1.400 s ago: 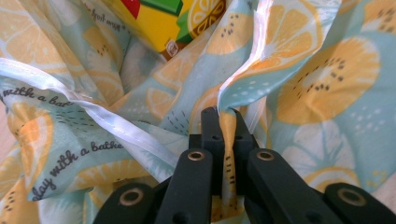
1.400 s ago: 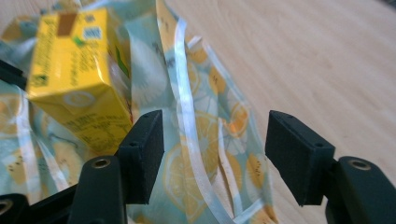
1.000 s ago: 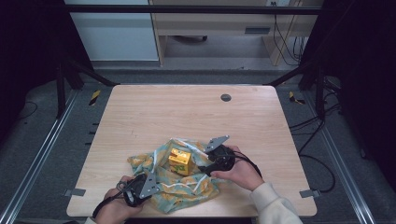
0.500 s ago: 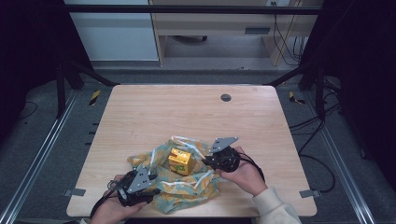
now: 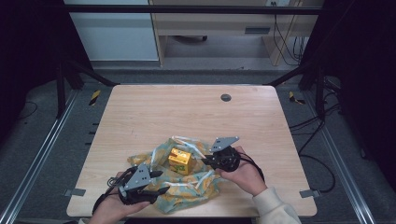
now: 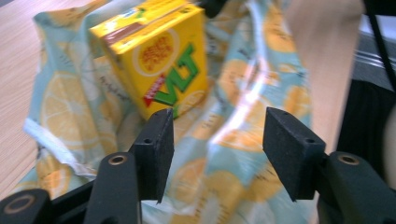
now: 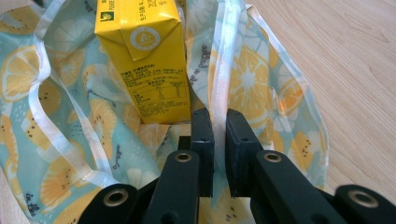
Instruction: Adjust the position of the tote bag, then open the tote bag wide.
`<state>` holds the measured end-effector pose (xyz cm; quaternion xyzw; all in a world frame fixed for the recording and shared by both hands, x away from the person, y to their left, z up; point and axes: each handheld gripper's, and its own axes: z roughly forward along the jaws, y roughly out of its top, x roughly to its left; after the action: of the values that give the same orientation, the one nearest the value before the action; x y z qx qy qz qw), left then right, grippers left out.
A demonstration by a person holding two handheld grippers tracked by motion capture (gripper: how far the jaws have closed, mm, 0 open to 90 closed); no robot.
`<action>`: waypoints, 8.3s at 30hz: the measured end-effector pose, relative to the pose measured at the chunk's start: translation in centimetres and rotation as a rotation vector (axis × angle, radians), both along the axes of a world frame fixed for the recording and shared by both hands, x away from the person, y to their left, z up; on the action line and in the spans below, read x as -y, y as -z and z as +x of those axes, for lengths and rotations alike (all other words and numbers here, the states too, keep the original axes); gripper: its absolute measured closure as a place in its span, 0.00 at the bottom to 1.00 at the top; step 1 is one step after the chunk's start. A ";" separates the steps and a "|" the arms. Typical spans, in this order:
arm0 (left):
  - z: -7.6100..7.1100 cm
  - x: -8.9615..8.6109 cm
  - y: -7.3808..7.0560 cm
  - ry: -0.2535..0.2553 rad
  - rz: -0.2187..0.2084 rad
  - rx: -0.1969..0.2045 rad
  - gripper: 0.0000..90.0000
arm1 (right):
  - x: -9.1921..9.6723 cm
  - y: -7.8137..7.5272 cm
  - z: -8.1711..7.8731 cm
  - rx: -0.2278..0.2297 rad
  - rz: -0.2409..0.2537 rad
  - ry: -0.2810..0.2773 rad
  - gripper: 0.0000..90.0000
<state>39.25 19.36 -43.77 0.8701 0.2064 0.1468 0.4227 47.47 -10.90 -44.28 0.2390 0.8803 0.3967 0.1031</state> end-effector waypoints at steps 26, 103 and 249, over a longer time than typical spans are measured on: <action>2.6 3.4 4.4 0.027 0.183 -0.035 0.78 | 0.0 -0.8 0.8 -0.006 0.099 0.023 0.99; -0.8 3.2 4.6 0.122 0.364 0.026 1.00 | 2.6 1.9 13.1 -0.039 0.006 0.429 1.00; 9.1 -15.3 2.6 -0.765 -0.022 -0.014 0.07 | 19.6 3.7 1.1 0.101 0.096 0.792 0.10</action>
<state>48.33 34.64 -46.39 0.7266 0.5206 0.2858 0.3455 48.62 -30.46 -47.98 0.5445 0.6943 0.3781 0.2802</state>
